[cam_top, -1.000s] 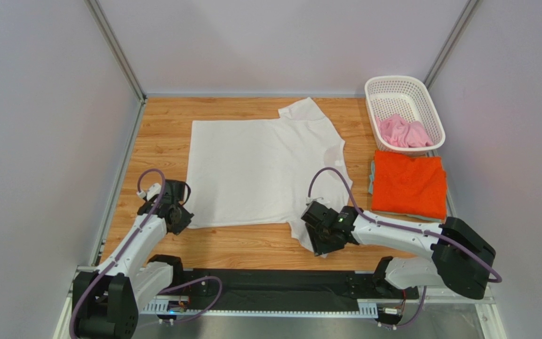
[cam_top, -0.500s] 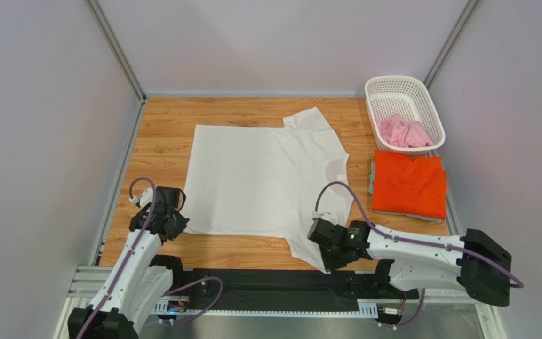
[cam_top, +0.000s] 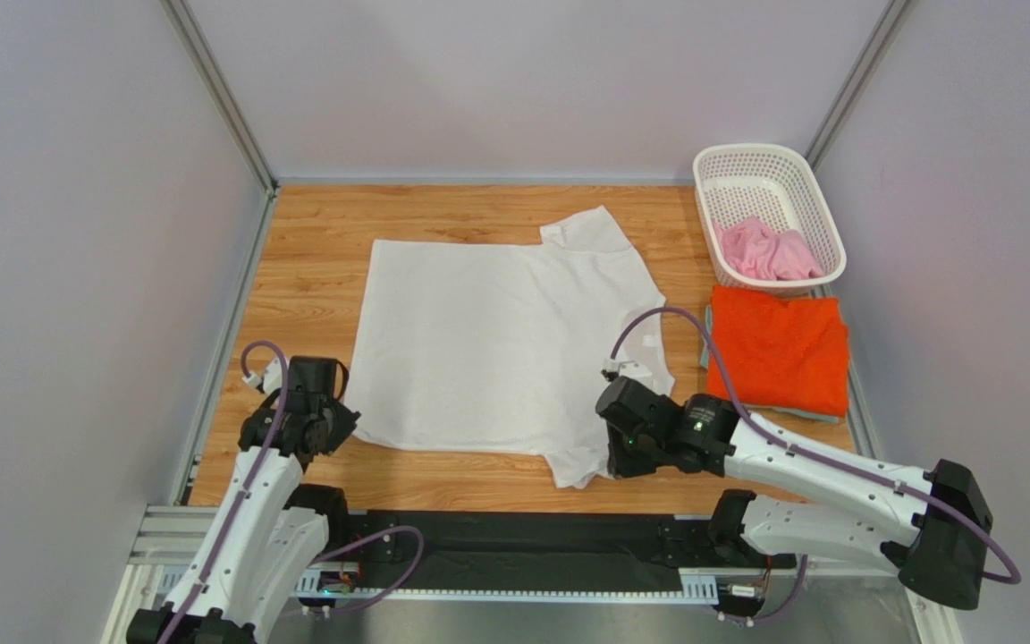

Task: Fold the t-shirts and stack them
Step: Fold the tshirt

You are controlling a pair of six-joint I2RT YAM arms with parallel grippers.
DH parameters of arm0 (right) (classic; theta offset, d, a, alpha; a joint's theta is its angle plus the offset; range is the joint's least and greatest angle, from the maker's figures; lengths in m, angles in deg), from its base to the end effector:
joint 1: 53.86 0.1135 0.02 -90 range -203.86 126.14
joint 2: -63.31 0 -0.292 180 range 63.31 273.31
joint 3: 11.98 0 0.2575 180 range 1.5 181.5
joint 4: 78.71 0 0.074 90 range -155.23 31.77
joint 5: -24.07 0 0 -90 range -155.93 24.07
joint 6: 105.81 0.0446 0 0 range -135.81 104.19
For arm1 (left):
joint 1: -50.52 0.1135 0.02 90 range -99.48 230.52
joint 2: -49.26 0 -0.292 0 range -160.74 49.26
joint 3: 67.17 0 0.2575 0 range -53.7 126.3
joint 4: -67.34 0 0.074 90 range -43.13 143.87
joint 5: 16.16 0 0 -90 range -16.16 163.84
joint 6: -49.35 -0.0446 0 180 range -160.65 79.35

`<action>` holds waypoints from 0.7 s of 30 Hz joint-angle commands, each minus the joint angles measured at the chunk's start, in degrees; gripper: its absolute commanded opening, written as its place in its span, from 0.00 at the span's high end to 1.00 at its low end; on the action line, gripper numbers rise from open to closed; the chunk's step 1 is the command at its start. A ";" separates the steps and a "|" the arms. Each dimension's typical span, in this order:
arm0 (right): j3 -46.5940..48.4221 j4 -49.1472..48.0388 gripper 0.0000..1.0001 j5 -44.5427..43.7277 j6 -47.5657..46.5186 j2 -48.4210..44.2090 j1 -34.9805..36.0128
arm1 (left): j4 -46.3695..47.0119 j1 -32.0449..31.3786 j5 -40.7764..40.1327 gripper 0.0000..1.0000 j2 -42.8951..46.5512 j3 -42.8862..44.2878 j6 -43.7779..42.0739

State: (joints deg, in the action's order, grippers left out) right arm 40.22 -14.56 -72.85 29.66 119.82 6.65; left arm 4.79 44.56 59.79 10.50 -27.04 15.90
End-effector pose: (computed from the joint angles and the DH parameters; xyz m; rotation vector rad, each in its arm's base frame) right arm 0.0830 0.1358 0.2277 -0.3348 2.7823 0.3236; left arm 0.1068 -0.0003 0.1997 -1.1795 2.3040 -0.0724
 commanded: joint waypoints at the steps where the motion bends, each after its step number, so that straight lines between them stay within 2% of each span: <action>1: 5.04 -0.14 1.00 -3.98 -5.12 0.96 -3.72 | 1.53 0.24 0.86 1.00 -1.48 3.49 -0.30; 11: 13.66 -3.30 1.00 -2.75 -14.00 5.27 -19.45 | 6.27 0.33 1.47 1.00 -11.85 9.99 -1.53; 21: 22.53 -4.44 1.00 1.02 -19.62 13.09 -27.99 | 8.21 0.33 -0.28 1.00 -21.35 18.51 -2.41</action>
State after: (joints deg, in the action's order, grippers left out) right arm 59.21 -16.83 -73.72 13.75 131.58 -19.49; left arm 11.28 44.56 60.60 -9.68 -12.01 14.66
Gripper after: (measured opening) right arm 0.008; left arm 0.008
